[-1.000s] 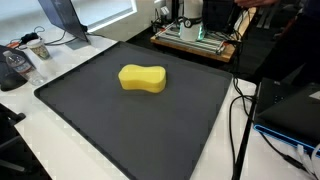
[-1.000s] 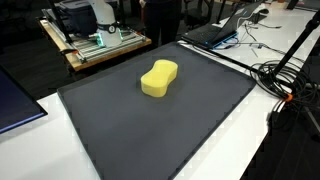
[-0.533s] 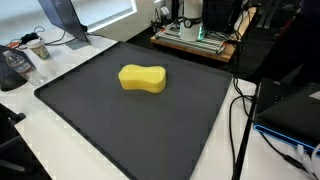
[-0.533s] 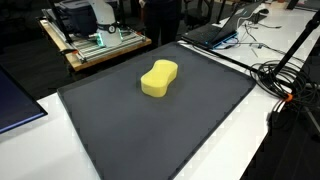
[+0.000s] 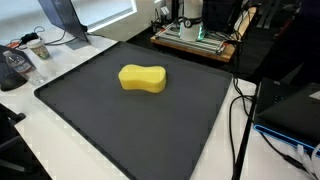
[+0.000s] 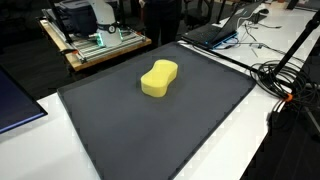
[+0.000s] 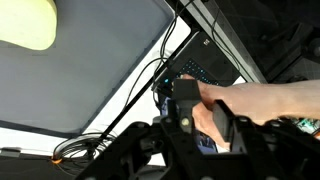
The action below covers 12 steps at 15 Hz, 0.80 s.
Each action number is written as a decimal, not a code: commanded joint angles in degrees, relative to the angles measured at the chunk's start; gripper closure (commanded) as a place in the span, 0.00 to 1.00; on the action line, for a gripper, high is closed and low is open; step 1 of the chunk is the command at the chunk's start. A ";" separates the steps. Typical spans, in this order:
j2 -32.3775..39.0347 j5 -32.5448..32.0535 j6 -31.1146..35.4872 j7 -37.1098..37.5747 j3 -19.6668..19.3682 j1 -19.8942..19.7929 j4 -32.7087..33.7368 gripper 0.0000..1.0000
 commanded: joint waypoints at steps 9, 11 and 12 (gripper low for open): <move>-0.99 2.90 -0.60 -3.65 -0.69 -0.71 -0.69 0.97; -1.00 2.98 -0.53 -3.99 -0.70 -0.78 -0.74 0.97; -0.94 2.34 -0.18 -3.17 -0.30 -1.30 -0.78 0.97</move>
